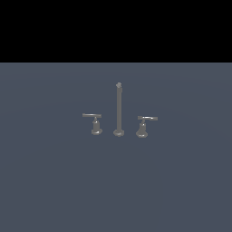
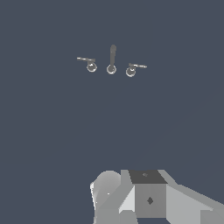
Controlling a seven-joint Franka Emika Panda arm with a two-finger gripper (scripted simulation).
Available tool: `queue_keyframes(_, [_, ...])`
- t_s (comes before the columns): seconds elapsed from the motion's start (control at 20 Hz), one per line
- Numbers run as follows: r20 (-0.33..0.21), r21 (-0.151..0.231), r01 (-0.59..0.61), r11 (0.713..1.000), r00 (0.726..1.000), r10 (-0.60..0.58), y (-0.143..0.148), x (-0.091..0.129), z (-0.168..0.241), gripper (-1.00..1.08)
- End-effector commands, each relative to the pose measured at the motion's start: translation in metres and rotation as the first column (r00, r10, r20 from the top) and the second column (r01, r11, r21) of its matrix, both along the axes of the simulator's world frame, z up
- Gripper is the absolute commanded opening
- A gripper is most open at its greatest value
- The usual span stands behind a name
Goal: Turn on the faucet by rotating a designated handle.
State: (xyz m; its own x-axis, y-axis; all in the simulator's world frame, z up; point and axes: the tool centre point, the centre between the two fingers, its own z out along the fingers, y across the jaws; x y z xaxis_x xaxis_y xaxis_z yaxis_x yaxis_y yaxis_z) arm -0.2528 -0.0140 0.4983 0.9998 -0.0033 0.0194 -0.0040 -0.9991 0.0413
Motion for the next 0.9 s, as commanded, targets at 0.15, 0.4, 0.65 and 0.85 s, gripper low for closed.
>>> queue_keyframes(0.15, [0.0, 0.0, 0.005, 1.0, 1.0, -0.005, 0.001, 0.0, -0.001, -1.0])
queue_keyframes(0.4, [0.0, 0.001, 0.033, 0.999, 0.999, -0.033, 0.007, 0.002, -0.008, -1.0])
queue_keyframes(0.65, [0.001, 0.003, 0.088, 0.996, 0.996, -0.088, 0.018, 0.007, -0.022, -1.0])
queue_keyframes(0.85, [0.001, 0.005, 0.151, 0.989, 0.989, -0.151, 0.03, 0.012, -0.038, -1.0])
